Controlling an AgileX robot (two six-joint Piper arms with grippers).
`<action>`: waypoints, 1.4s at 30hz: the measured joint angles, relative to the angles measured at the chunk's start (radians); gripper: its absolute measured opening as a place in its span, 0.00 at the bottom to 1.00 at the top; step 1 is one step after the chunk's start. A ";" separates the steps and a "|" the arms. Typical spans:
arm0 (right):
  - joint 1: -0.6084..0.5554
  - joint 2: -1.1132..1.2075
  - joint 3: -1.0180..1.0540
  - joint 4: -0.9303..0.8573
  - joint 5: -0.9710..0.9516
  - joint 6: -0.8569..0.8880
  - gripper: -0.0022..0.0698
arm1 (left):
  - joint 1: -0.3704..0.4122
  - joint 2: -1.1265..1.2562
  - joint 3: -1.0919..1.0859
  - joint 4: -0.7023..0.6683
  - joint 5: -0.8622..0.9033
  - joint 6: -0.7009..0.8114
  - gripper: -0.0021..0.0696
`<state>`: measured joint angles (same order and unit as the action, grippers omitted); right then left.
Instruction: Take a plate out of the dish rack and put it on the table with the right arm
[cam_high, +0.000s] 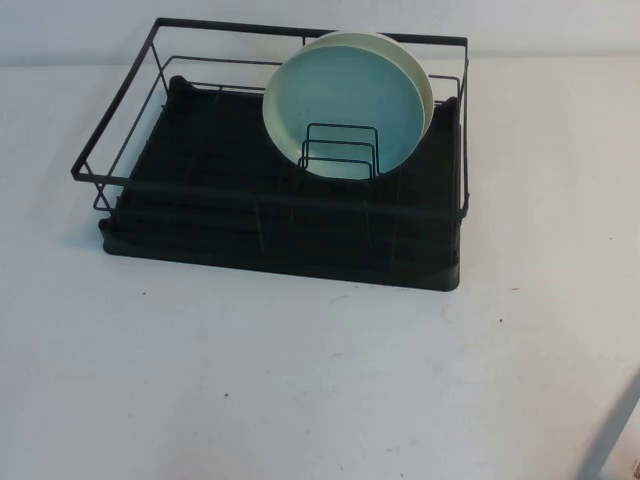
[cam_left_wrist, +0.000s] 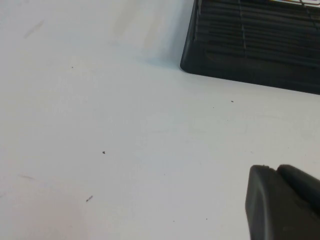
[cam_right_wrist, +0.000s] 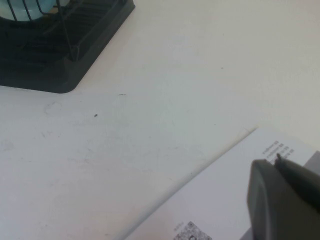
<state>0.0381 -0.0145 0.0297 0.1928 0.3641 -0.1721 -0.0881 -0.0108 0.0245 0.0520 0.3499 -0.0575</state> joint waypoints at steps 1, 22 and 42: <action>0.000 0.000 0.000 0.000 0.000 0.000 0.00 | 0.000 0.000 0.000 0.000 0.000 0.000 0.02; 0.000 0.000 0.000 0.007 0.001 0.000 0.00 | 0.000 0.000 0.000 0.000 0.000 0.000 0.02; 0.000 0.000 0.000 0.275 -0.054 0.000 0.00 | 0.000 0.000 0.000 0.000 0.000 0.000 0.02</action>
<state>0.0381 -0.0145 0.0297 0.4683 0.3099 -0.1721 -0.0881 -0.0108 0.0245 0.0520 0.3499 -0.0575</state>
